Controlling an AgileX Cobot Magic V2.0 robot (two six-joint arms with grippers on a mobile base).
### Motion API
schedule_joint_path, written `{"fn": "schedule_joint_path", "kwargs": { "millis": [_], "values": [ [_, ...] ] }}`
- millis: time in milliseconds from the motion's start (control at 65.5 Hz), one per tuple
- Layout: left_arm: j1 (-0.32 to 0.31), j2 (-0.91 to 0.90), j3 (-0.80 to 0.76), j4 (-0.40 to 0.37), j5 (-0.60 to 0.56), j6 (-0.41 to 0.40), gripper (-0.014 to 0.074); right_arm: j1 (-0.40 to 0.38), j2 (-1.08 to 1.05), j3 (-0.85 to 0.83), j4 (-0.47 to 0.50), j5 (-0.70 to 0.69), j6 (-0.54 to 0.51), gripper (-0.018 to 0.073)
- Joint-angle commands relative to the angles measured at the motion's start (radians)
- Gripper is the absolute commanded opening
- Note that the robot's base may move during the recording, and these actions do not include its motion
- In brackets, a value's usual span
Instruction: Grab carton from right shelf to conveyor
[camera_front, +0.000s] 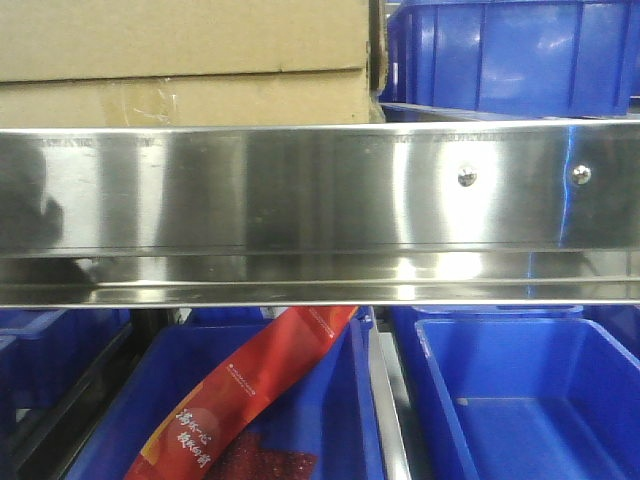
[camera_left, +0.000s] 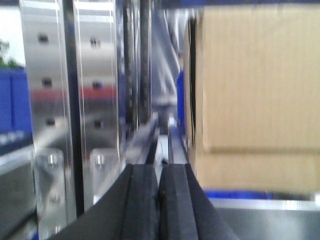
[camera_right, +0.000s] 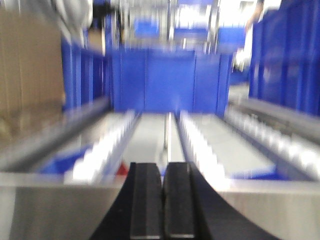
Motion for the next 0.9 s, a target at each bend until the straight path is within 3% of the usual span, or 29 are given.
{"fn": "schedule_joint_path", "kwargs": {
  "millis": [0, 153, 244, 382, 519, 657, 886],
  "values": [
    [-0.002, -0.003, -0.021, -0.005, -0.048, 0.005, 0.0001, 0.001, -0.003, -0.014, 0.018, -0.078, -0.003, -0.0070],
    [-0.002, -0.003, -0.208, 0.003, 0.119, 0.005, 0.0016, 0.001, -0.003, -0.241, 0.020, 0.167, -0.003, -0.0065],
    [-0.002, 0.062, -0.364, 0.005, 0.275, 0.005, 0.0102, 0.001, 0.048, -0.404, 0.022, 0.305, -0.003, 0.0010],
    [-0.002, 0.195, -0.557, -0.003, 0.419, 0.005, 0.0283, 0.001, 0.171, -0.563, 0.049, 0.374, -0.003, 0.0294],
    [-0.002, 0.333, -0.678, -0.004, 0.430, 0.005, 0.0417, 0.001, 0.300, -0.643, 0.049, 0.388, -0.003, 0.0566],
    [-0.024, 0.454, -0.771, -0.004, 0.476, 0.006, 0.0435, 0.005, 0.405, -0.712, 0.097, 0.405, -0.003, 0.0559],
    [-0.211, 0.684, -1.010, 0.002, 0.641, 0.039, 0.0435, 0.164, 0.621, -0.947, 0.127, 0.528, -0.003, 0.0559]
  ]
}}
